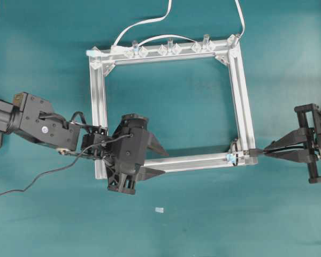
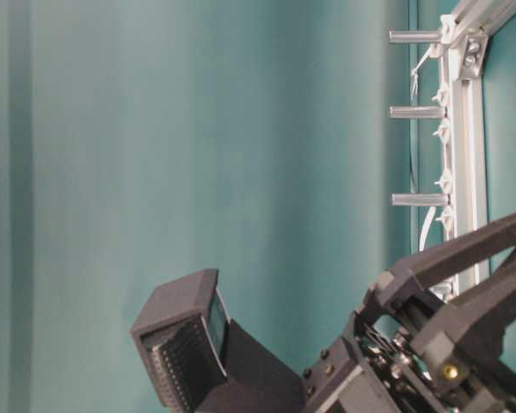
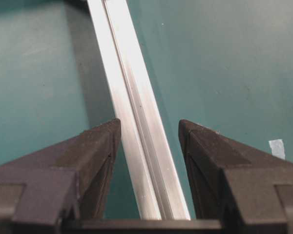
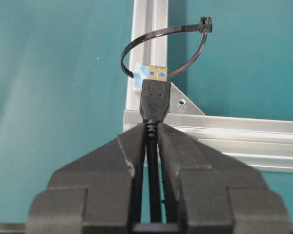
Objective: Insert the wire through the string loop located on the right side.
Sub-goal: 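Push the USB plug through the zip-tie loop with the right gripper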
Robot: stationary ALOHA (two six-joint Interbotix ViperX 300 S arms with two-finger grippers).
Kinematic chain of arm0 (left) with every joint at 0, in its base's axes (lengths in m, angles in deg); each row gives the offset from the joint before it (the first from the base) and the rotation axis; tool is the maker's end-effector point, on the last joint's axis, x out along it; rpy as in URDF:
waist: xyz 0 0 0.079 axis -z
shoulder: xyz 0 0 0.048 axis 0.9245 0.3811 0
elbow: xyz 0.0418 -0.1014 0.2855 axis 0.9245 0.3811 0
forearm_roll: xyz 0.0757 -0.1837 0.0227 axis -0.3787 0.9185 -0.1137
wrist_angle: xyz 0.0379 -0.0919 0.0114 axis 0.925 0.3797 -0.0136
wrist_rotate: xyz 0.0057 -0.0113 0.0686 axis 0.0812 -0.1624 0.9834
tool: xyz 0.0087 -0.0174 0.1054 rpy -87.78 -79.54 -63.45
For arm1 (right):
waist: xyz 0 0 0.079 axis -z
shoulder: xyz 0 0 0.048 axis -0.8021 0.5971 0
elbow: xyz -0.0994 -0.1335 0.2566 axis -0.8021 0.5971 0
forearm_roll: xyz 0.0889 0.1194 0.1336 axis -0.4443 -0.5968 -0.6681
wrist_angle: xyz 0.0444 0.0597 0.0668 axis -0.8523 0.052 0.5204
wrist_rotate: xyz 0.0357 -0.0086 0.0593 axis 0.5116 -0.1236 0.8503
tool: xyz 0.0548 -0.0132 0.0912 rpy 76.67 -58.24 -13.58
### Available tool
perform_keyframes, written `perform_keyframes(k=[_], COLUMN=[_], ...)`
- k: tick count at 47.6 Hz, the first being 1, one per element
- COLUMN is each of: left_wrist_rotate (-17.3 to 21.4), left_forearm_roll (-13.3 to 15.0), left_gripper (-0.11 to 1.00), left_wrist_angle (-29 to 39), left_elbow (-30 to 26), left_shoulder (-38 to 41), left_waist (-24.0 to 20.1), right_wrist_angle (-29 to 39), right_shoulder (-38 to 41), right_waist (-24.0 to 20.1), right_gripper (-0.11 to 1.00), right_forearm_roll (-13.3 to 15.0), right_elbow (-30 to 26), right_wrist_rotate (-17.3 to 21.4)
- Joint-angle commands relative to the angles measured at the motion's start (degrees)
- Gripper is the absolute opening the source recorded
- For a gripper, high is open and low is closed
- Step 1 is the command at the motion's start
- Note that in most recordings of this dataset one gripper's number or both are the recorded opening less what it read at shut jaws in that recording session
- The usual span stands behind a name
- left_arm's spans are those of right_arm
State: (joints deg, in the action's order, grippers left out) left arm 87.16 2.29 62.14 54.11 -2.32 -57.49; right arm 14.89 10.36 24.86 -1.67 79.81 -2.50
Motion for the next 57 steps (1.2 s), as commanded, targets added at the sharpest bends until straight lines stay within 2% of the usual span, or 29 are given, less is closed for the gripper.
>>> perform_keyframes(k=[1, 57], left_wrist_rotate=[-0.2, -0.1], left_forearm_roll=[-0.1, -0.2], left_gripper=[0.50, 0.50], left_wrist_angle=[-0.3, -0.3], left_elbow=[-1.1, -1.1], left_shoulder=[-0.8, -0.7], left_waist=[0.2, -1.1], right_wrist_angle=[-0.4, -0.6], right_shoulder=[0.0, 0.0], right_waist=[0.2, 1.2], right_gripper=[0.12, 0.12], right_forearm_roll=[0.2, 0.2], right_elbow=[-0.4, -0.4], right_wrist_rotate=[-0.2, -0.3])
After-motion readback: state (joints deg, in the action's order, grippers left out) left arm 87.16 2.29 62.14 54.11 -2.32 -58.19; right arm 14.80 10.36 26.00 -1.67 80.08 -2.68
